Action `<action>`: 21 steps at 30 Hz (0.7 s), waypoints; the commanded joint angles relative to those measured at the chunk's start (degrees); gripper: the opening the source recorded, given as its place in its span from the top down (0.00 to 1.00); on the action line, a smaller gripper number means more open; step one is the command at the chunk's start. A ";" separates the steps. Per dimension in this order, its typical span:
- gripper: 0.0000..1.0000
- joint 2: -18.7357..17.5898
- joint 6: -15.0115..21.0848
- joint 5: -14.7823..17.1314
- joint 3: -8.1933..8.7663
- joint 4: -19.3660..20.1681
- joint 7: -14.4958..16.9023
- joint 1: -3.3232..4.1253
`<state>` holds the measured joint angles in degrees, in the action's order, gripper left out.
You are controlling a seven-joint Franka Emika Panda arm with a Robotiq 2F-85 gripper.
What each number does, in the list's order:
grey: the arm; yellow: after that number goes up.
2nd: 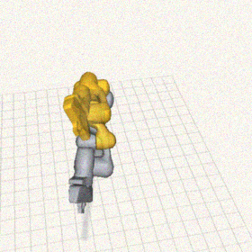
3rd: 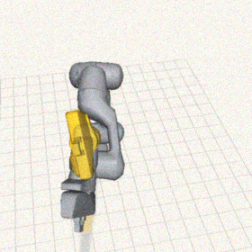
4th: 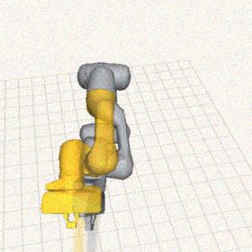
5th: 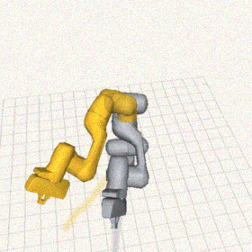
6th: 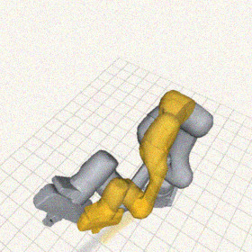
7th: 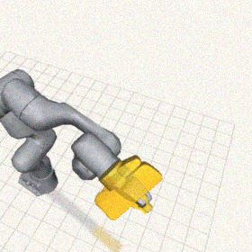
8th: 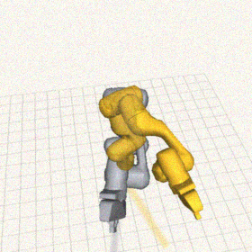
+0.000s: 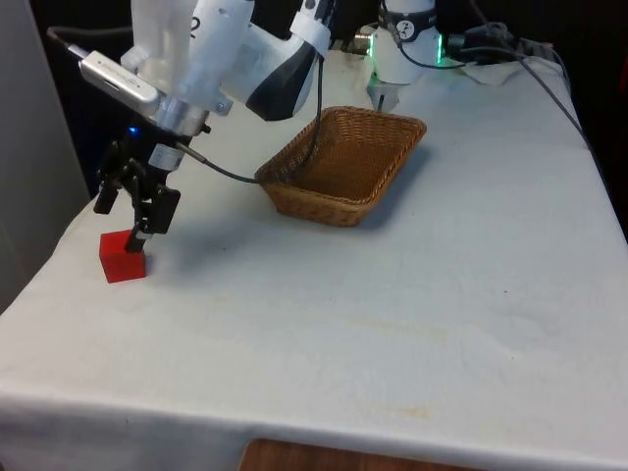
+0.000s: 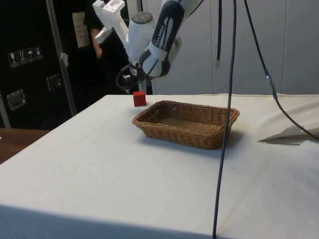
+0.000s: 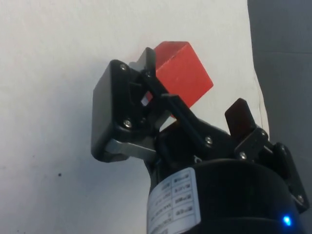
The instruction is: Pick up the cube and place it into the basket.
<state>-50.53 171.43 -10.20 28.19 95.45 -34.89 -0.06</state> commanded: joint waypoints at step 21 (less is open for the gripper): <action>0.00 -6.99 1.60 0.06 2.86 -5.27 -8.54 1.15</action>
<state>-57.24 172.63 -10.26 30.02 90.07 -42.63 0.46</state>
